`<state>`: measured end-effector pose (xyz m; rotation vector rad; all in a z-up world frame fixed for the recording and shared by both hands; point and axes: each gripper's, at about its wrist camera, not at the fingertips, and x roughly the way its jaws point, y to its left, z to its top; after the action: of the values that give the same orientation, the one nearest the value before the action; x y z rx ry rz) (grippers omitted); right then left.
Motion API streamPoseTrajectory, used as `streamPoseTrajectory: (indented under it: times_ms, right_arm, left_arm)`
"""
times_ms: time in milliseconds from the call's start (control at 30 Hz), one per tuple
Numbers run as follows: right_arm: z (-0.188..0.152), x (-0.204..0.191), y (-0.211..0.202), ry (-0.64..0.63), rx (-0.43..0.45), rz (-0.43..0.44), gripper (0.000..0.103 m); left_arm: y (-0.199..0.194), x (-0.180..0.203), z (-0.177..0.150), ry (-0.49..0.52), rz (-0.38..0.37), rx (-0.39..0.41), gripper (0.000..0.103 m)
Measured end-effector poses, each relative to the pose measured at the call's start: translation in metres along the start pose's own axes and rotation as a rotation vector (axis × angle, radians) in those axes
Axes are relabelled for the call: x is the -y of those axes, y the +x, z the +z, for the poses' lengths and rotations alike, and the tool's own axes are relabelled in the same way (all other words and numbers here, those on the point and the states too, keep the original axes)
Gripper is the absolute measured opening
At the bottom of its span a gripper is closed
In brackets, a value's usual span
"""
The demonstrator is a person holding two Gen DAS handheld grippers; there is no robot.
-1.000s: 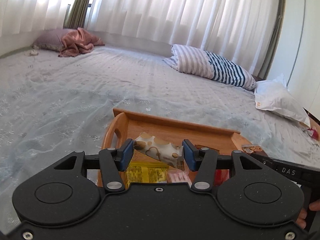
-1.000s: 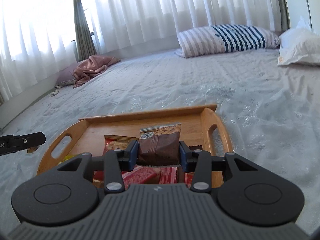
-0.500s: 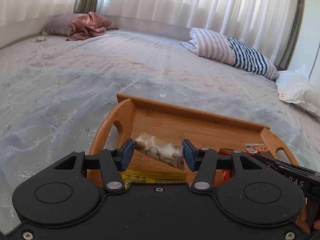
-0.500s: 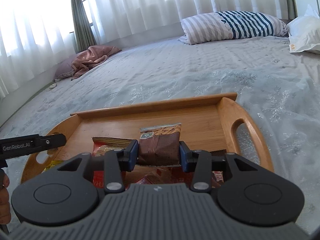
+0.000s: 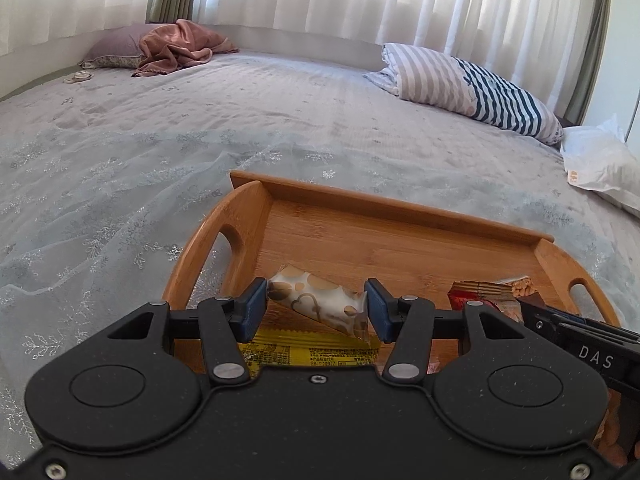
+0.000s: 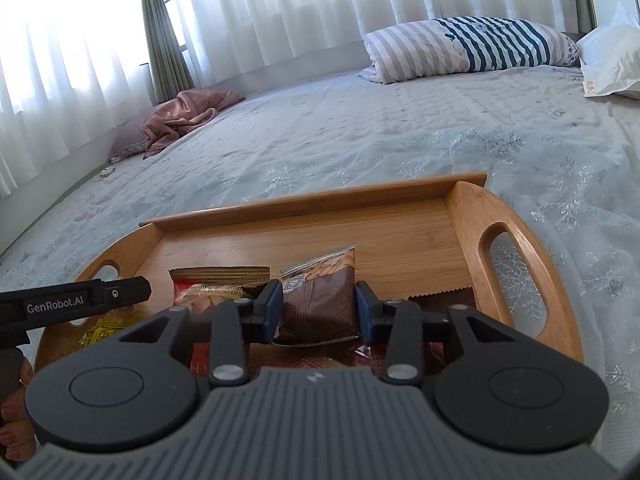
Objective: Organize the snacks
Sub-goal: 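Carry both snacks over the wooden tray and open both grippers to drop them, then move both tools back over the remaining snacks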
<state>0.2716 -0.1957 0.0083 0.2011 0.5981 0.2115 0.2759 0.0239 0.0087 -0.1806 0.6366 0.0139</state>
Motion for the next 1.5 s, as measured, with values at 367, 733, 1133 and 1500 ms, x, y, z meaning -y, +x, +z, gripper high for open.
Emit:
streamPoseTrajectory:
  times_ms: [367,733,1133,1500]
  right_arm:
    - [0.004,0.002,-0.012,0.024,0.029,0.010,0.064]
    - [-0.005,-0.008,-0.053,-0.035,0.061,0.036,0.076]
    - [-0.044,-0.023,-0.103,-0.112,0.085,0.077,0.089]
    - [-0.078,-0.045,-0.125,-0.248,0.085,0.076,0.095]
  left_arm:
    - [-0.004,0.003,-0.001,0.021,0.014,0.004,0.058]
    - [-0.046,0.003,-0.008,0.089,-0.020,0.039,0.083]
    - [-0.106,-0.002,-0.039,0.122,-0.101,0.034,0.094]
    - [-0.134,-0.005,-0.069,0.134,-0.128,0.006,0.095]
